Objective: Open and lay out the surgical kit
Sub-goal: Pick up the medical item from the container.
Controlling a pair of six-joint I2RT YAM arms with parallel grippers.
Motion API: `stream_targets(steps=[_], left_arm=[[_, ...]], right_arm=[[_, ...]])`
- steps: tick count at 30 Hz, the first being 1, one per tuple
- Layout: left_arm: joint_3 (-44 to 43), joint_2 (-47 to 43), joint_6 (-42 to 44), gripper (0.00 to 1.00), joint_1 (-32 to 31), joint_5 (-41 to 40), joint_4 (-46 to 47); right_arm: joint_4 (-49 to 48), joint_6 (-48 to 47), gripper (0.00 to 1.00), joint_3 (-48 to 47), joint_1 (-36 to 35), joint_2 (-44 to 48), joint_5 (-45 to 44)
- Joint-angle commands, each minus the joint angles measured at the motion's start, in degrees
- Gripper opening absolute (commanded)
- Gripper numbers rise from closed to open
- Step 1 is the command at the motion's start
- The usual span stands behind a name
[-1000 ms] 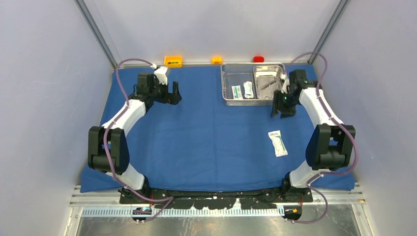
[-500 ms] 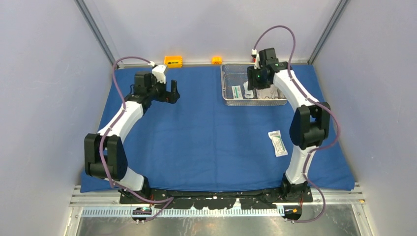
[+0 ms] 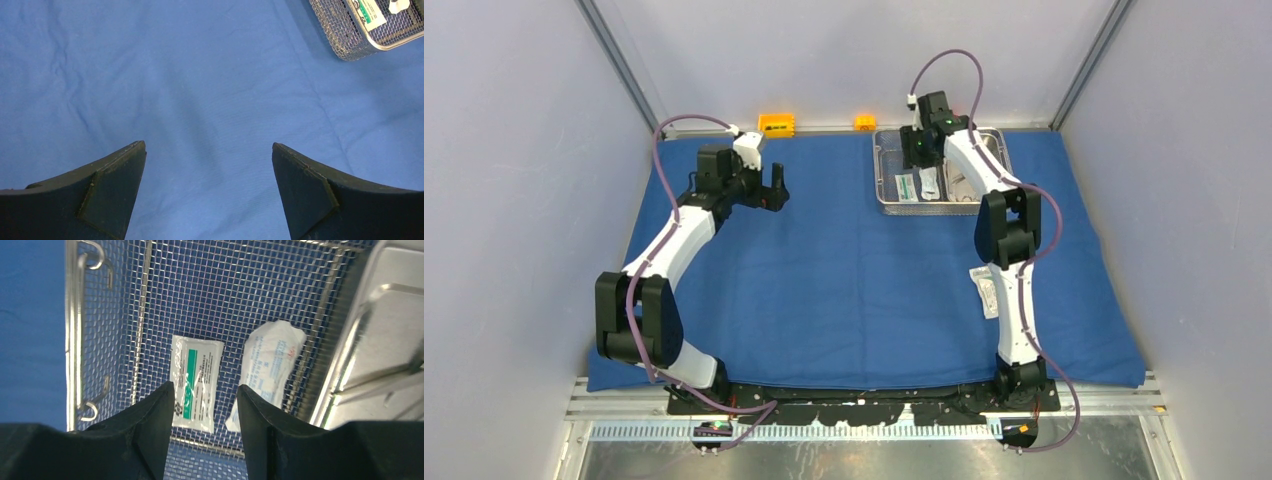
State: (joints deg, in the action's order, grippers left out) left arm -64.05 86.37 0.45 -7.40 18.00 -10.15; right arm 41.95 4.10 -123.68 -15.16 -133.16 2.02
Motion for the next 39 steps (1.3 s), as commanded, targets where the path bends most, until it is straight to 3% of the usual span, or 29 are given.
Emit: stream_targets(steps=[1,9,15,32,39], left_arm=[[-0.21,-0.98,0.18,1.0,-0.25,0.27,0.55],[0.23,-0.69,0.23,1.0,-0.28,0.36,0.27],[0.14,-0.75,0.09,1.0,-0.24,0.68,0.24],[0.33,-1.93,0.26,1.0,-0.29,0.99,-0.1],[0.01,-2.46,0.73,1.0,-0.25,0.83,-0.62]], right_arm=[[0.63,0.82,0.54,-4.59,-1.28,-3.22,-0.27],[1.75,0.04,0.57,-4.18,-1.67,-6.4,-1.85],[1.71,0.33,0.54,-2.09,-1.77,-7.0,-0.33],[2.28,1.58,0.01,-2.82,-1.72,-4.0,0.37],[1.72,3.76,0.01,-4.51,-1.47,0.81,1.23]])
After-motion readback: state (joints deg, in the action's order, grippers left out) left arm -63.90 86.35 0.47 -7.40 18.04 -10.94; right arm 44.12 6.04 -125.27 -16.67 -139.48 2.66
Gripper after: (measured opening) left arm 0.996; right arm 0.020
